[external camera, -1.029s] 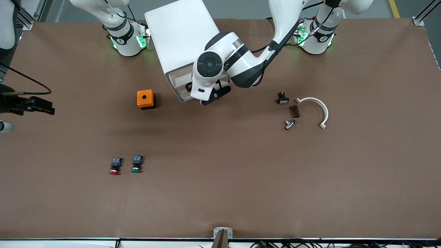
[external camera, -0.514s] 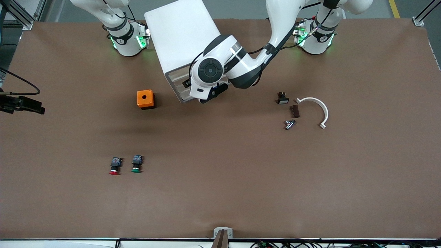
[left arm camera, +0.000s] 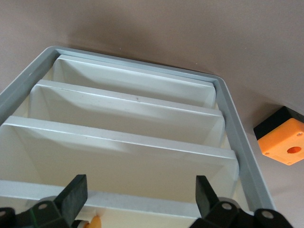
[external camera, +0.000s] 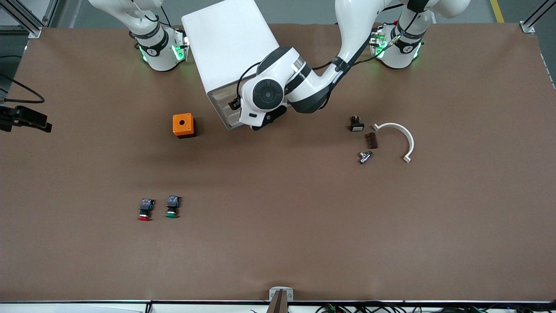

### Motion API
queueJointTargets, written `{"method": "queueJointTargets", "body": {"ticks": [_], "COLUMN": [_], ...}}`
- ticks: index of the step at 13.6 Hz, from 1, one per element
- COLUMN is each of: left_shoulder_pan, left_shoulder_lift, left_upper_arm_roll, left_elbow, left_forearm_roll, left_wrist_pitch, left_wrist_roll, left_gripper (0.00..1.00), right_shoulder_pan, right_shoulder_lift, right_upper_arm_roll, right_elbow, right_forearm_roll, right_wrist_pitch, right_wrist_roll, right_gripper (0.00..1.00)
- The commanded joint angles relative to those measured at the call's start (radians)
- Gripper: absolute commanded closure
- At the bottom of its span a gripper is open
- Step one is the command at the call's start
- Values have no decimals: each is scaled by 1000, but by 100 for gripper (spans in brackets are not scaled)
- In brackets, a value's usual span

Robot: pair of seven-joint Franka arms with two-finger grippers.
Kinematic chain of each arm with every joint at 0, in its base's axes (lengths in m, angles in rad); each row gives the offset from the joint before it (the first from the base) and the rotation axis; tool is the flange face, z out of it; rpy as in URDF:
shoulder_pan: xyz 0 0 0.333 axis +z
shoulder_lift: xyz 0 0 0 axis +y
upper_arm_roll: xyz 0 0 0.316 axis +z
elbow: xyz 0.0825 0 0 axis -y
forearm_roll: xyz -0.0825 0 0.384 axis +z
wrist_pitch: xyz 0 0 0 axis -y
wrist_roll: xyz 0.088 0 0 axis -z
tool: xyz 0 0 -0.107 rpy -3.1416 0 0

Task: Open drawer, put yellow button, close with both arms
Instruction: 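Press the drawer fully shut with the left gripper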

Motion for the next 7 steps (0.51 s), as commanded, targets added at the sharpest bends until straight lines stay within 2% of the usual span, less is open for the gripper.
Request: {"method": "queueJointTargets", "body": {"ticks": [1,4,7], "left_shoulder_pan": [17,89,213], "left_shoulder_lift": [-24,-89,-195], "left_upper_arm_roll": [7,9,9], "left_elbow": [6,16,35], "left_forearm_roll": [-11,70,82], "left_wrist_pitch": [3,3,0], "left_wrist_roll": [-2,-5,15], "left_gripper": [1,1,1], "right_shoulder_pan": [0,2,2], "right_shoulder_lift": [-103,-212,-257], "right_upper_arm_roll": [6,6,6], "right_elbow": [-119,-267,-283], "right_forearm_roll": [4,4,4], "right_wrist_pitch": [41,130,129], "right_wrist_roll": [-8,-9,-9], "right_gripper": [0,0,0]}}
